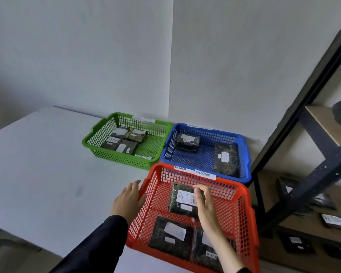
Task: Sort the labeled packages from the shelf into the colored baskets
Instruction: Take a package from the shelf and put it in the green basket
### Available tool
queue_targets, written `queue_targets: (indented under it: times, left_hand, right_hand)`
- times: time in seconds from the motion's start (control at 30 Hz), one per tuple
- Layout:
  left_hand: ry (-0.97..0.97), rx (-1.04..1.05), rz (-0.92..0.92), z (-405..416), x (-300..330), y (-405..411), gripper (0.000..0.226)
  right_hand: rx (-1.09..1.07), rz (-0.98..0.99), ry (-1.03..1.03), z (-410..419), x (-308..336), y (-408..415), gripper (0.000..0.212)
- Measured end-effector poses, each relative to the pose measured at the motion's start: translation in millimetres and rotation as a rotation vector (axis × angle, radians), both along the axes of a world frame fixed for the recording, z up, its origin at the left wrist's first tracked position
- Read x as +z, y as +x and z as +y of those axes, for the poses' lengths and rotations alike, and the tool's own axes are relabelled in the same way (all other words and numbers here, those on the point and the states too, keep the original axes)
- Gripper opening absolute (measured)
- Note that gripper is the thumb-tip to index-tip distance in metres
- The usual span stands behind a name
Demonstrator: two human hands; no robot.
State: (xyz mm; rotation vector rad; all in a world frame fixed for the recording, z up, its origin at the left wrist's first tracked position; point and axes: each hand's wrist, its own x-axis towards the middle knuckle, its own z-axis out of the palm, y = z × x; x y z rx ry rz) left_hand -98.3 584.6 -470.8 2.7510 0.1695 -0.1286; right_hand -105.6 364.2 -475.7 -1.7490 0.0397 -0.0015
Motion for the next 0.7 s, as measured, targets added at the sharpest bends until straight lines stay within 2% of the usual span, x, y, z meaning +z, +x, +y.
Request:
queue_targets:
  times: [0.1,0.3,0.47,0.57,0.7]
  left_hand:
    - [-0.005,-0.018,0.055,2,-6,11,0.048]
    - [0.058,-0.122,0.109,11,-7,43,0.035]
    - [0.077,-0.131,-0.047,41,3,85,0.030]
    - [0.046,-0.146,-0.139,78,5,117,0.023]
    - [-0.002,-0.200,-0.254,126,-3,160,0.020]
  right_hand:
    - [-0.025,-0.057,-0.043,9,-8,8,0.024]
    - [-0.042,-0.093,-0.018,30,-4,41,0.018]
    - [-0.116,-0.116,0.034,64,2,91,0.024]
    - [-0.156,-0.132,0.054,95,8,123,0.018]
    - [-0.165,-0.166,-0.030,141,14,167,0.017]
